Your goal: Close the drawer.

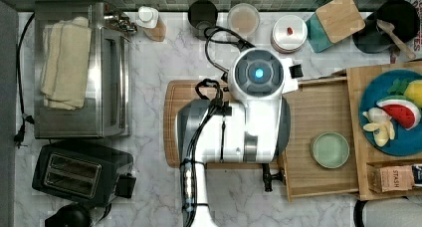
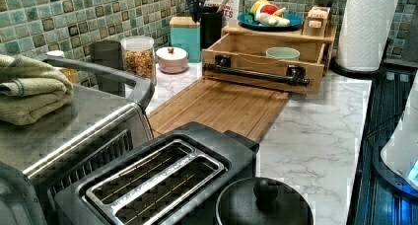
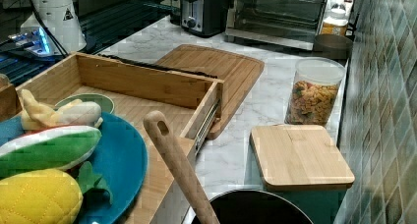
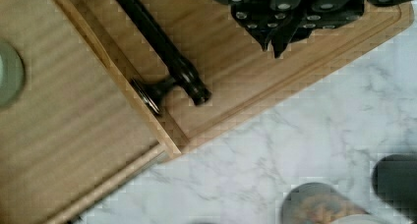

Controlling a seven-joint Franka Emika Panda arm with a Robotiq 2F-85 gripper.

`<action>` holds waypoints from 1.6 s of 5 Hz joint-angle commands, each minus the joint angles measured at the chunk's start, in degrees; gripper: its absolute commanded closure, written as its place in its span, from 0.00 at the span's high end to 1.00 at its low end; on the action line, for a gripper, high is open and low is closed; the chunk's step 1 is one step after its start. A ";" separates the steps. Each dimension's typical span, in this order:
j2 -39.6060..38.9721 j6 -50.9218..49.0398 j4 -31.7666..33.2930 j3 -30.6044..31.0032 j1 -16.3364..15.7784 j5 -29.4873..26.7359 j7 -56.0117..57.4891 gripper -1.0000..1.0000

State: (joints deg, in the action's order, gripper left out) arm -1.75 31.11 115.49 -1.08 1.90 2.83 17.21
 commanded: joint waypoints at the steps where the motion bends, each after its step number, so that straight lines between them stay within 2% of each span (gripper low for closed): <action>1: 7.97 9.02 15.13 2.28 -3.32 -6.30 19.73 0.00; 2: 6.83 7.56 15.92 5.39 -0.11 -3.88 21.89 0.00; 3: 7.79 12.88 21.47 3.86 -1.37 -0.34 25.72 0.00; 4: 7.51 15.92 24.52 3.74 -1.15 4.77 26.36 0.00; 5: 6.50 22.30 28.32 2.16 -0.59 6.56 29.98 0.00; 7: 5.14 23.24 29.86 0.75 0.75 9.08 29.11 0.00; 8: 4.80 26.07 31.81 -1.03 1.29 7.82 33.10 0.00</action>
State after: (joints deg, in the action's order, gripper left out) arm 2.44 54.64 145.37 -0.33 -0.03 9.49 44.96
